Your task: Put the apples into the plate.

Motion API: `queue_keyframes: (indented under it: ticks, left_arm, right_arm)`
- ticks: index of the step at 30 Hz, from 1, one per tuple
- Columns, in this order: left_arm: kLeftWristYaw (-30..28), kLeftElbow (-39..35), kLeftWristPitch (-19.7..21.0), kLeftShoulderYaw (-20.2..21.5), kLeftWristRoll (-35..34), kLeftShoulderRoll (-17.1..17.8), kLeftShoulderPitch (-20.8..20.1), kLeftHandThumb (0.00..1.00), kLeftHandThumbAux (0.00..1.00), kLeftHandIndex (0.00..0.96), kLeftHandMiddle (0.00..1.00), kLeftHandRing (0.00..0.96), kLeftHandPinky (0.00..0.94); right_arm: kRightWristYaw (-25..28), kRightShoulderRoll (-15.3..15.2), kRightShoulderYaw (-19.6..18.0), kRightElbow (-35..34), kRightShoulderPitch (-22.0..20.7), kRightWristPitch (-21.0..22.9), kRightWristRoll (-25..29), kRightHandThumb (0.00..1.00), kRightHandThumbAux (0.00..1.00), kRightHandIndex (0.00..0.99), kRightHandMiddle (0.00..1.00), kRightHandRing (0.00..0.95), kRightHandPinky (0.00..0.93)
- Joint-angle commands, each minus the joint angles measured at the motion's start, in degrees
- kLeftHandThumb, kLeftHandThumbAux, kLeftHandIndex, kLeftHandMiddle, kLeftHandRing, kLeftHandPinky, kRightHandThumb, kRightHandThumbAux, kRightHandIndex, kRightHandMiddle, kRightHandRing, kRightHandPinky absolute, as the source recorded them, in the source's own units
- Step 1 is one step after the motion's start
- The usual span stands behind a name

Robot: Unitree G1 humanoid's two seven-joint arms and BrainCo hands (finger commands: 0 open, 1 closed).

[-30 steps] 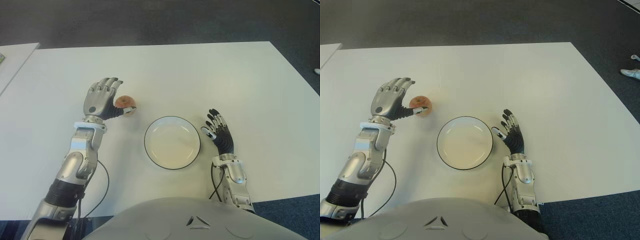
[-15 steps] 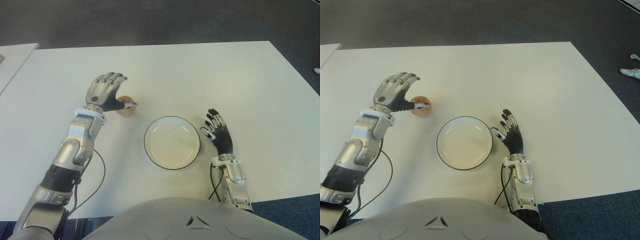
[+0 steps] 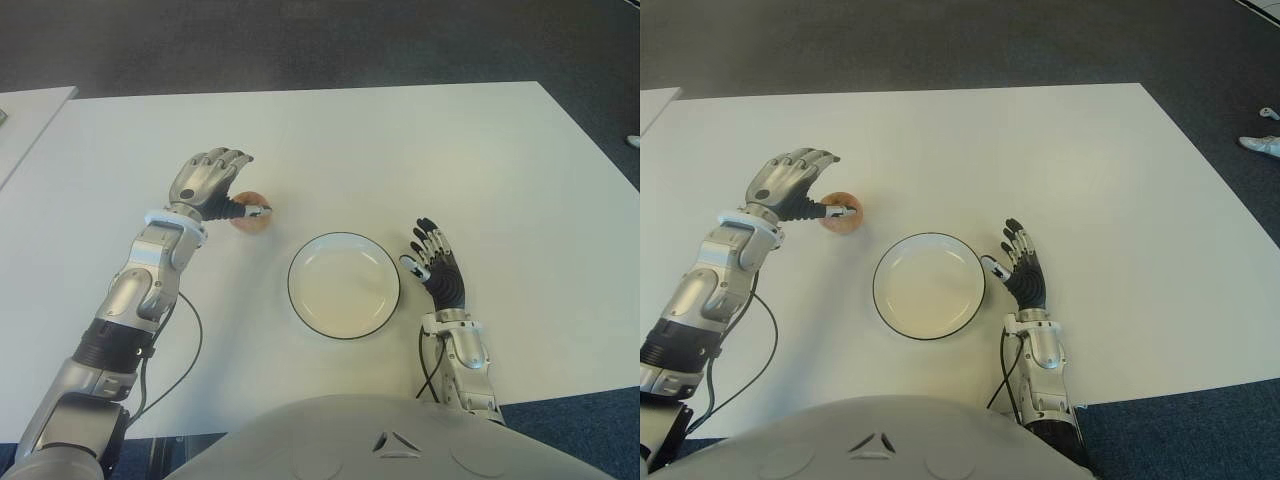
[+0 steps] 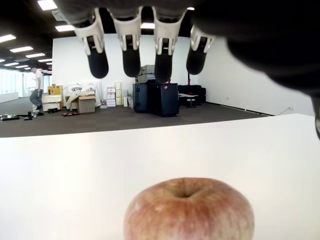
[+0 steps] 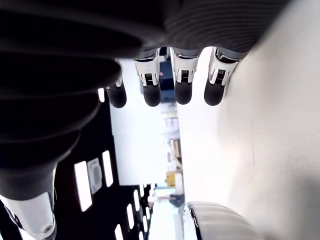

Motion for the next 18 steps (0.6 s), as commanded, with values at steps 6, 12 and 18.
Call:
queue_keyframes:
  ticks: [6,12,18]
  left_arm:
    - [1.78,5.61,-2.64,-1.86,0.01,1.1,-1.7,0.349,0.286,0.138,0.128,0.109,0.136]
    - [4.4,10.07,-4.52,-2.87,-0.06,1.62,-2.66,0.35,0.285,0.136,0.119,0.097,0.129]
    - [7.22,14.29,-6.2,-3.87,0.0,1.55,-3.13,0.357,0.282,0.135,0.115,0.094,0.127]
  right_arm:
    - [-0.28,0.05,-0.05,0.7,1.11,0.23,-0.32,0.273,0.671,0.088,0.057,0.048,0.094]
    - [-0.34,0.02,-0.26,0.45,1.31,-0.01,-0.19,0.282,0.678,0.09,0.058,0.049,0.103]
    - [-0.15,-0.45,-0.84,-0.04,1.65,0.21,0.14,0.278,0.675,0.095,0.065,0.053,0.1]
